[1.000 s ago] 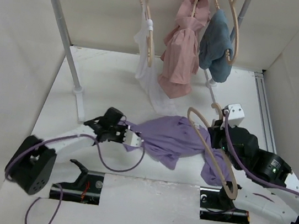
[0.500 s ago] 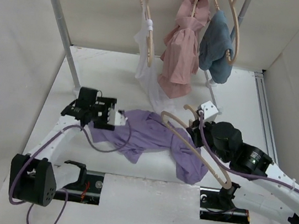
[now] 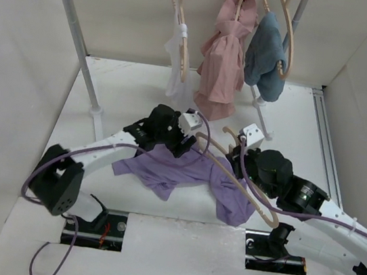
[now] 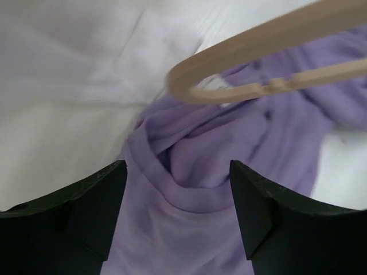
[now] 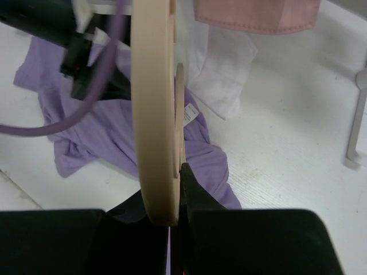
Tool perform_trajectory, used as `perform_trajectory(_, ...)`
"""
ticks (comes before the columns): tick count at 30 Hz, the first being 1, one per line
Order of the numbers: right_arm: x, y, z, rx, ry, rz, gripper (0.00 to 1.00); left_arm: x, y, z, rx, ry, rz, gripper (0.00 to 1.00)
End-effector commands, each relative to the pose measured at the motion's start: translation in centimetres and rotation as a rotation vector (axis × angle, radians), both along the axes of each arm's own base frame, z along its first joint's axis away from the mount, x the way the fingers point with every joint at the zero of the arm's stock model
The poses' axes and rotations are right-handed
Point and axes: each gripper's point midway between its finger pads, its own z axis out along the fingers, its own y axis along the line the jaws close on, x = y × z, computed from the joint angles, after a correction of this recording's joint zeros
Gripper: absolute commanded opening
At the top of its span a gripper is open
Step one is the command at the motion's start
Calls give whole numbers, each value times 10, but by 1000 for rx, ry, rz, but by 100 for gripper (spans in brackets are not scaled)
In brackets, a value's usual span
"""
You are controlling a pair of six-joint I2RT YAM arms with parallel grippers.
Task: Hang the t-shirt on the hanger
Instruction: Place tshirt on hanger
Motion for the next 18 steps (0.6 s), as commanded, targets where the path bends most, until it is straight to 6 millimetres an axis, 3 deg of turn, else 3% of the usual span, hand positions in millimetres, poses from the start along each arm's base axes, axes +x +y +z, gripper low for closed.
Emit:
perform_trajectory(1, 8, -5, 15, 30, -36, -52, 0, 44, 11, 6, -69, 45, 370, 67)
perform_trajectory(2, 6, -8, 17, 36, -40, -52, 0, 52, 21, -5, -38, 50, 451, 67)
perform_trajectory(5, 3, -13, 24, 76, -55, -55, 0, 59, 29, -11, -23, 16, 504, 65)
perform_trajectory(6, 3, -13, 18, 64, -48, -55, 0, 60, 31, -11, -20, 12, 512, 65)
perform_trajectory(14, 0, -17, 15, 69, -51, -55, 0, 60, 12, -32, -37, 50, 476, 73)
perform_trajectory(18, 0, -14, 13, 63, -44, -46, 0, 55, 20, -52, 32, 72, 505, 61)
